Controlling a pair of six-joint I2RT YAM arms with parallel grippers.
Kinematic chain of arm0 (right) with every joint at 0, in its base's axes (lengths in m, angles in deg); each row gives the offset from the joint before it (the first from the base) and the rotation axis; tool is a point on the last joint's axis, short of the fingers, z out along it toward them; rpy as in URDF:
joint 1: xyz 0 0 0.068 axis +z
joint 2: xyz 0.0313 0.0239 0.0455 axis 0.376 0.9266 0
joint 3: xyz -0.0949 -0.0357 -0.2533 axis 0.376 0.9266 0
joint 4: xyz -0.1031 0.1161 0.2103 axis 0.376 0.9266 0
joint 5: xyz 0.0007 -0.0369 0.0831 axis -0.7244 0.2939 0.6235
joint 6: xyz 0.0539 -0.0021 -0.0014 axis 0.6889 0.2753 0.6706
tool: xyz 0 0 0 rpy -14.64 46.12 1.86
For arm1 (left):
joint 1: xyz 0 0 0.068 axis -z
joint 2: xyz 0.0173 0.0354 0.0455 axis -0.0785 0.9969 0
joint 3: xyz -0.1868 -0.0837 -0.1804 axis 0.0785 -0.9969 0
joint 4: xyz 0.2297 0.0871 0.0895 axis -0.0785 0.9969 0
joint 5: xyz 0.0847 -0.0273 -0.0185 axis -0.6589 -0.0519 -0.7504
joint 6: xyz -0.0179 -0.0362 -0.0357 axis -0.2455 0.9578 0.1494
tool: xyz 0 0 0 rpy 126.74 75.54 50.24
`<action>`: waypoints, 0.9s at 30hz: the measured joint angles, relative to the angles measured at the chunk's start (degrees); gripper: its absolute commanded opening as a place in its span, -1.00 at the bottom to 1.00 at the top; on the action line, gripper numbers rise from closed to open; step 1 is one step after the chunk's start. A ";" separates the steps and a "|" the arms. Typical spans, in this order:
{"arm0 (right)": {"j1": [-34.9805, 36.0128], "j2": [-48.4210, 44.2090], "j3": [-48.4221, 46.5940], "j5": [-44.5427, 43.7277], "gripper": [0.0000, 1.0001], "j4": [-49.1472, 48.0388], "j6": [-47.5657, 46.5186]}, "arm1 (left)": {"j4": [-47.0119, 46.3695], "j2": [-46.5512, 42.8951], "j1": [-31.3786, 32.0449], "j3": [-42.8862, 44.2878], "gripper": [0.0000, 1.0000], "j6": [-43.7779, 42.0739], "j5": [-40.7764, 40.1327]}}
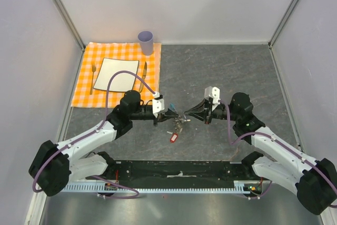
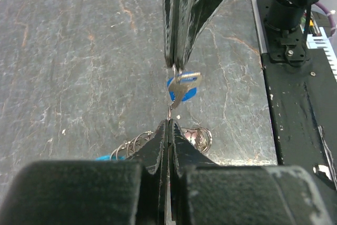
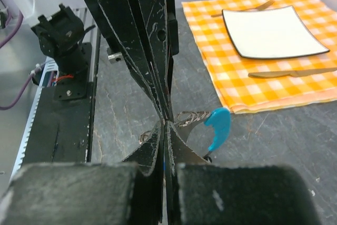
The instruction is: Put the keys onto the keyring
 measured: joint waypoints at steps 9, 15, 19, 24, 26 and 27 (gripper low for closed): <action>3.93 0.66 -2.89 -5.05 -1.00 12.96 -9.46 | -0.44 0.66 0.00 -0.07 -0.96 -2.27 3.74; 5.25 0.66 -4.07 -7.67 -1.00 16.98 -13.11 | -0.70 0.33 0.00 -0.07 -0.96 -2.84 4.44; 5.79 0.63 -4.42 -8.94 -1.00 18.78 -14.82 | -0.72 0.22 0.00 -0.09 -0.96 -2.93 4.83; 6.01 0.09 -4.48 -10.40 -1.00 19.93 -16.15 | -1.03 -0.13 0.00 -0.59 -0.96 -2.95 4.98; 6.03 -0.02 -4.50 -10.78 -1.00 19.93 -16.50 | -1.16 -0.42 0.00 -0.94 -0.96 -2.97 5.03; 6.05 -0.02 -4.50 -10.91 -1.00 19.93 -16.61 | -1.16 -0.50 0.00 -1.03 -0.96 -2.97 5.03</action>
